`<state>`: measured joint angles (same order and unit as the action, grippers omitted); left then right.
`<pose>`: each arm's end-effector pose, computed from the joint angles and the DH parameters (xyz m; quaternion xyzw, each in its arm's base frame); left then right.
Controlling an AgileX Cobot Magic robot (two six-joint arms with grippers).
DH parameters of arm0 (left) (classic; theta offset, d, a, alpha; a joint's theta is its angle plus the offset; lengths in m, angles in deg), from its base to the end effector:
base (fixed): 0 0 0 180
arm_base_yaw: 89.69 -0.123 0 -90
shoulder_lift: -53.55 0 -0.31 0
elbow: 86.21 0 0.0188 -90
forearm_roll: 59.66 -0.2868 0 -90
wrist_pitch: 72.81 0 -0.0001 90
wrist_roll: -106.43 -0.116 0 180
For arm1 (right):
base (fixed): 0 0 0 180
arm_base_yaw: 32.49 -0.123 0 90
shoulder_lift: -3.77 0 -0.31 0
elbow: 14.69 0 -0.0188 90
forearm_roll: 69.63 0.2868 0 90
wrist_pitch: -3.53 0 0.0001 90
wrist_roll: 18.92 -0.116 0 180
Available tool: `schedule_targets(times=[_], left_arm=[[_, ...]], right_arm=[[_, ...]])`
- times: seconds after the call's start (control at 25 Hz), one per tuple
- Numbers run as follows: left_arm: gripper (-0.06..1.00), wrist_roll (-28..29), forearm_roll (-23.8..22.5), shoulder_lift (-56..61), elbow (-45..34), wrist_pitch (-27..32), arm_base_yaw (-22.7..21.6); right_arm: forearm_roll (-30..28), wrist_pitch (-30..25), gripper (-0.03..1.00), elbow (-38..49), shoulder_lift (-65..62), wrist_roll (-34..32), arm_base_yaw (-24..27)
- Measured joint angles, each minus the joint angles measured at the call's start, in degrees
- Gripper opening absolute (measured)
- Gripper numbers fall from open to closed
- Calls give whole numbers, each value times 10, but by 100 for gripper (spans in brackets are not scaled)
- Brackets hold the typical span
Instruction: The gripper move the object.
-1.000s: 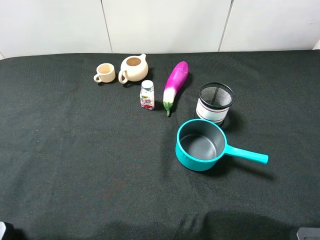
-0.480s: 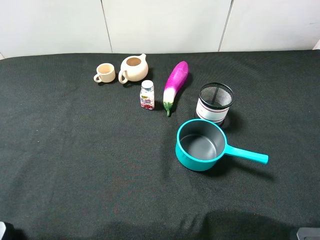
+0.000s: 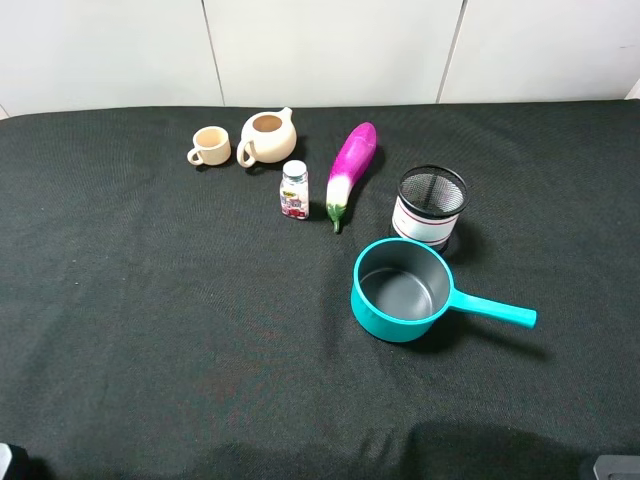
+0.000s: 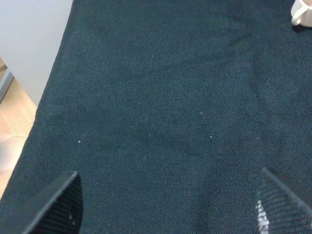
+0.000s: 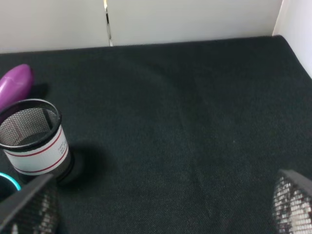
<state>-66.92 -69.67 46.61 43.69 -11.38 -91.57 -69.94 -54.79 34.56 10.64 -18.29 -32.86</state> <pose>0.0232 0.0185 0.2782 -0.0670 0.8534 0.0659 0.5128 0.0254 -0.0004 0.2875 -0.0073 0.8407 -0.0039 0.5414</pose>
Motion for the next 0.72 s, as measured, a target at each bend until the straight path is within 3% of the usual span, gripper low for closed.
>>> schedule_targets(times=[0.72], left_arm=[[71, 0, 0, 0, 0, 0, 0]], right_arm=[[0, 0, 66, 0, 0, 0, 0]])
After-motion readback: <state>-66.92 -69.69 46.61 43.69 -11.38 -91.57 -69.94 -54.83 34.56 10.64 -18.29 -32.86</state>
